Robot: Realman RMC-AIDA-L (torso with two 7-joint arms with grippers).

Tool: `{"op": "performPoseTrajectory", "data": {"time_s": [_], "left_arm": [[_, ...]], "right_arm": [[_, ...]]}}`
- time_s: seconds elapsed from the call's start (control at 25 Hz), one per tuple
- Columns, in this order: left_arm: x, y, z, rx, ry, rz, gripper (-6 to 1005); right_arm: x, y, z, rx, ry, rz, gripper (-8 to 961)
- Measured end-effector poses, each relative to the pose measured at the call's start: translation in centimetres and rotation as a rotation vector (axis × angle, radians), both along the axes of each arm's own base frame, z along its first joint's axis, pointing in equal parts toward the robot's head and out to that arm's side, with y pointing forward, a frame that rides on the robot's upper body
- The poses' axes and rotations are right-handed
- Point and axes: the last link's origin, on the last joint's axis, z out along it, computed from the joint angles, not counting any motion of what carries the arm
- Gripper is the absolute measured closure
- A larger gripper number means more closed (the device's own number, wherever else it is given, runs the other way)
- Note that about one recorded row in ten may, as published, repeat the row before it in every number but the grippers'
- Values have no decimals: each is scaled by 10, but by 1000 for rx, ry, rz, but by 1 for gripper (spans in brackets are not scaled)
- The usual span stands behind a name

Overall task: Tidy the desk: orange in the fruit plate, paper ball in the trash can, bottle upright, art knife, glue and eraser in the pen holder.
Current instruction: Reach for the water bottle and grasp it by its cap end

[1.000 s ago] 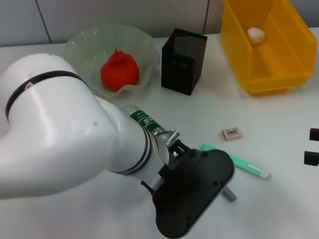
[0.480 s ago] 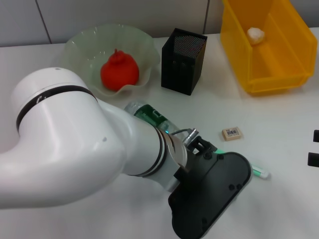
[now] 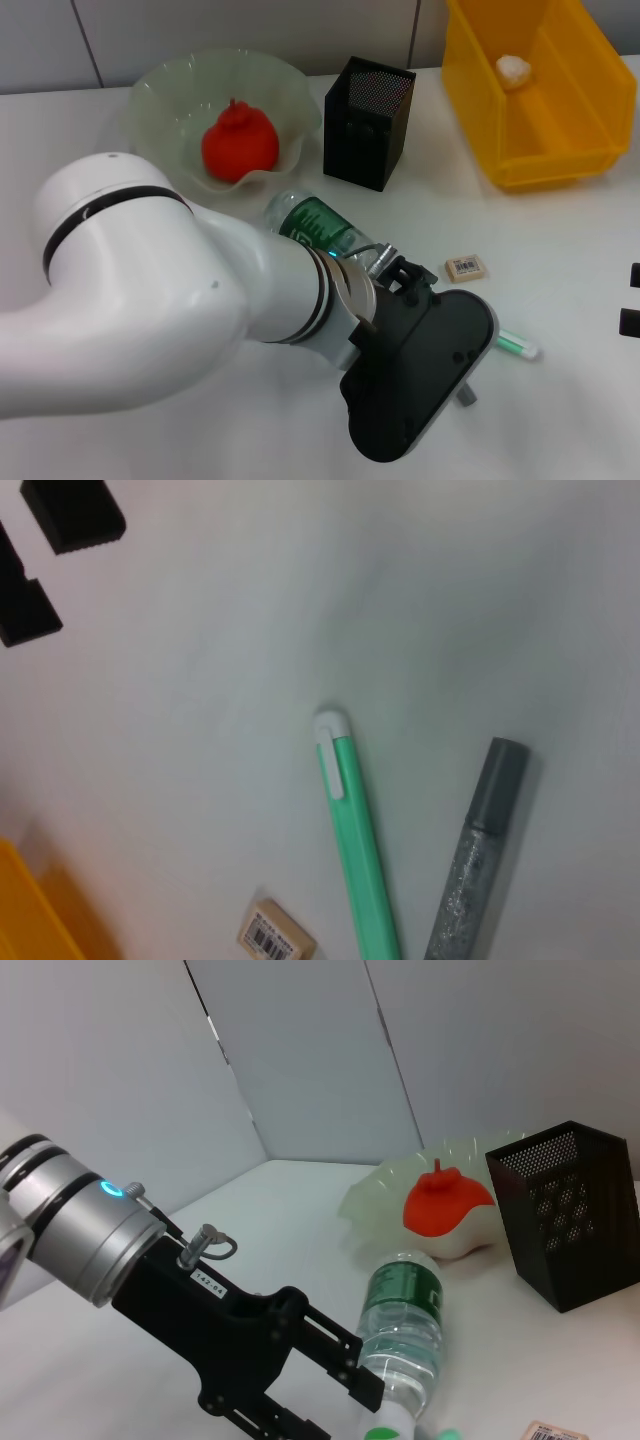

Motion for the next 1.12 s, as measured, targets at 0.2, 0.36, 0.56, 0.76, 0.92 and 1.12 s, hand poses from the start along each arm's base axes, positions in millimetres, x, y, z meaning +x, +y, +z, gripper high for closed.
{"op": "performPoseTrajectory", "data": {"time_s": [0.2, 0.36, 0.56, 0.76, 0.92, 1.12], "left_arm": [[-3, 4, -5, 14, -22, -8, 324], [-3, 6, -8, 23, -46, -21, 324], [-4, 5, -8, 23, -52, -17, 324], [-2, 4, -5, 25, -80, 7, 324], [0, 3, -4, 22, -104, 21, 324], [5, 6, -4, 37, -162, 20, 324]], "right_arm": [[-1, 2, 0, 0, 0, 5, 173], [-1, 2, 0, 0, 1, 6, 173], [-2, 3, 0, 0, 2, 5, 174], [-2, 4, 1, 2, -1, 5, 174], [-3, 5, 2, 1, 1, 5, 174], [-3, 5, 2, 1, 6, 0, 175]]}}
